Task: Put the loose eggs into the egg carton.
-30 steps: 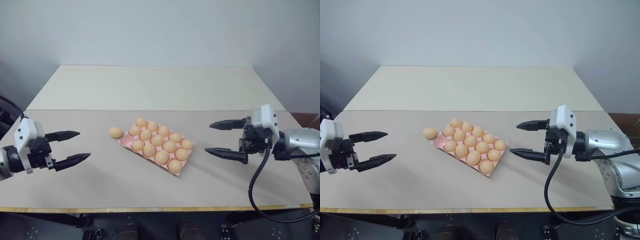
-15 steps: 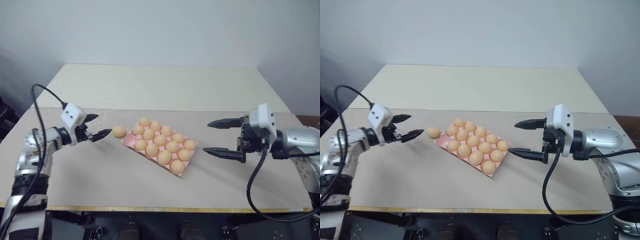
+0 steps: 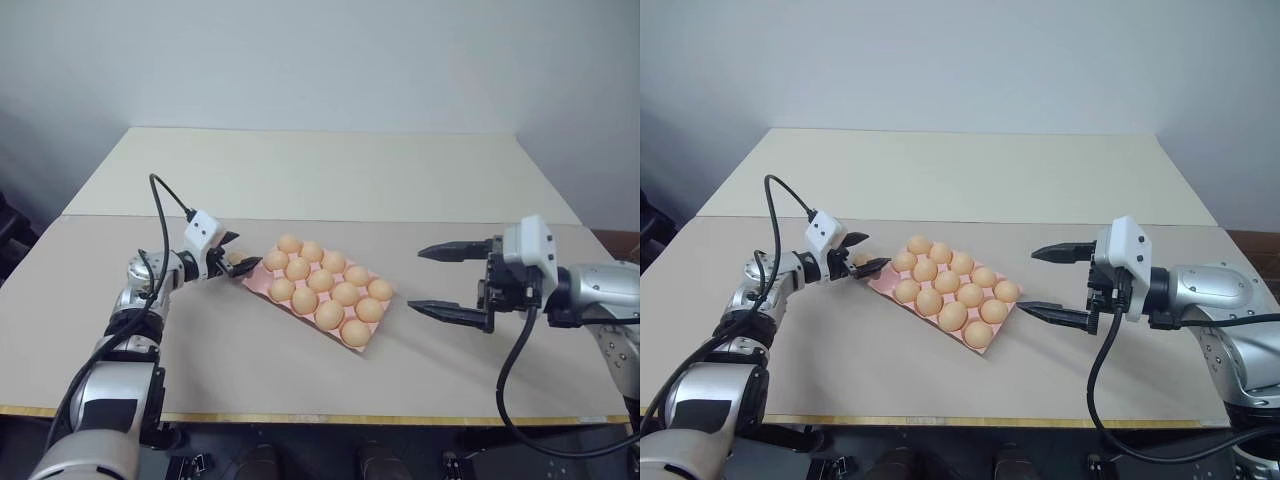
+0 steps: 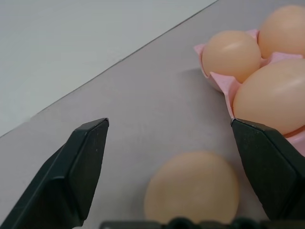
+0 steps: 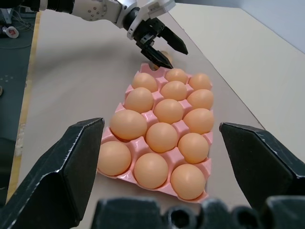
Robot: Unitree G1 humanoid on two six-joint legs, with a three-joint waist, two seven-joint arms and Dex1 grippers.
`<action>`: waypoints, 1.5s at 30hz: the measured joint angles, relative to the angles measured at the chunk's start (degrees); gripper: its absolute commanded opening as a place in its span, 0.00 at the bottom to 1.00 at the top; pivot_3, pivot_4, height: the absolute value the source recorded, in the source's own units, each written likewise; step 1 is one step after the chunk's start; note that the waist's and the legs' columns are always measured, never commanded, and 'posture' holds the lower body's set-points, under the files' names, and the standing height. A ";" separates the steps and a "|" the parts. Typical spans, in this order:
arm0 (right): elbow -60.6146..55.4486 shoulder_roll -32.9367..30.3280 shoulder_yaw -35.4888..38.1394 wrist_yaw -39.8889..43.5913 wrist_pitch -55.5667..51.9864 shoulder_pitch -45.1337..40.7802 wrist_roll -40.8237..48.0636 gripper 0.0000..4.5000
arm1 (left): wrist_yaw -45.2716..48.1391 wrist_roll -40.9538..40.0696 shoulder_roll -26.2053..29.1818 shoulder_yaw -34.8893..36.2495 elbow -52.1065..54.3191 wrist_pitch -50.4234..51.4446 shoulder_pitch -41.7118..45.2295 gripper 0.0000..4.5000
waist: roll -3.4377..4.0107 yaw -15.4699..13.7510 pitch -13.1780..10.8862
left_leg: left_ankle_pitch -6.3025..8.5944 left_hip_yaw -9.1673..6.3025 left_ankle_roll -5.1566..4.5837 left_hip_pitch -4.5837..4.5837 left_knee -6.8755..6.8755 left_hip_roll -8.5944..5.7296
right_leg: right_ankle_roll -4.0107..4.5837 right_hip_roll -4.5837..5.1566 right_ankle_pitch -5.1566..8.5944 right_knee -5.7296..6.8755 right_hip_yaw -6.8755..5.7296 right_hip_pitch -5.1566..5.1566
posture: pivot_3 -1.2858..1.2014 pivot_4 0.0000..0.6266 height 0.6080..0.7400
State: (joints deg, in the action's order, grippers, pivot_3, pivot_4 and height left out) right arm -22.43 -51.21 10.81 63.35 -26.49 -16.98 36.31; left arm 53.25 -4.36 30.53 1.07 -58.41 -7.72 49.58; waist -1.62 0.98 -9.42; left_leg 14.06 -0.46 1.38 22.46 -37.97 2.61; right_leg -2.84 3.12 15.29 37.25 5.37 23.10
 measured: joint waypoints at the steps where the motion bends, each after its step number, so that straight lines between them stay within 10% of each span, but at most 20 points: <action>1: -0.14 -0.02 0.16 -0.06 0.00 0.06 0.02 1.00 | -0.43 0.44 -0.11 -0.05 -0.73 -0.17 0.27 0.99 | 0.00 -0.02 0.00 | 0.00 0.00 0.00 0.00 -0.01 0.00 | 0.00 0.00 0.00 0.00 0.00 0.00 | 0.52 0.24 1.00; 7: -0.59 -0.08 1.04 -0.28 -0.01 0.07 0.16 1.00 | -3.66 4.05 -1.19 -1.40 -4.07 -0.46 1.42 0.99 | 0.00 -0.15 0.00 | 0.00 -0.02 0.00 0.00 -0.01 -0.02 | -0.01 0.00 -0.01 -0.01 -0.01 -0.01 | 0.52 0.24 1.00; 16: -0.58 -0.07 1.04 -0.50 -0.01 0.04 0.16 1.00 | -2.96 4.76 -1.63 -1.40 -4.50 -0.57 1.71 0.47 | 0.00 -0.05 0.00 | 0.00 -0.02 0.00 -0.03 -0.02 -0.01 | -0.01 0.00 -0.01 0.03 -0.01 -0.03 | 0.52 0.24 1.00; 45: -0.61 0.43 0.74 -1.80 0.01 -0.07 -0.23 1.00 | 16.88 -7.37 -0.23 -0.24 26.65 13.94 -9.53 0.53 | 0.00 0.04 0.00 | 0.00 -0.03 0.00 -0.03 -0.04 0.00 | -0.01 0.00 0.00 0.07 0.01 -0.02 | 0.52 0.24 1.00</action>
State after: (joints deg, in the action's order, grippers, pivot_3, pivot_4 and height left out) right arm -23.03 -50.78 11.54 61.54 -26.48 -17.04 36.07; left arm 70.13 -11.73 30.30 0.83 -31.76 6.22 40.05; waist -1.61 1.01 -9.42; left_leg 14.05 -0.49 1.38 22.43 -38.01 2.60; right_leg -2.85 3.12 15.29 37.32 5.38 23.08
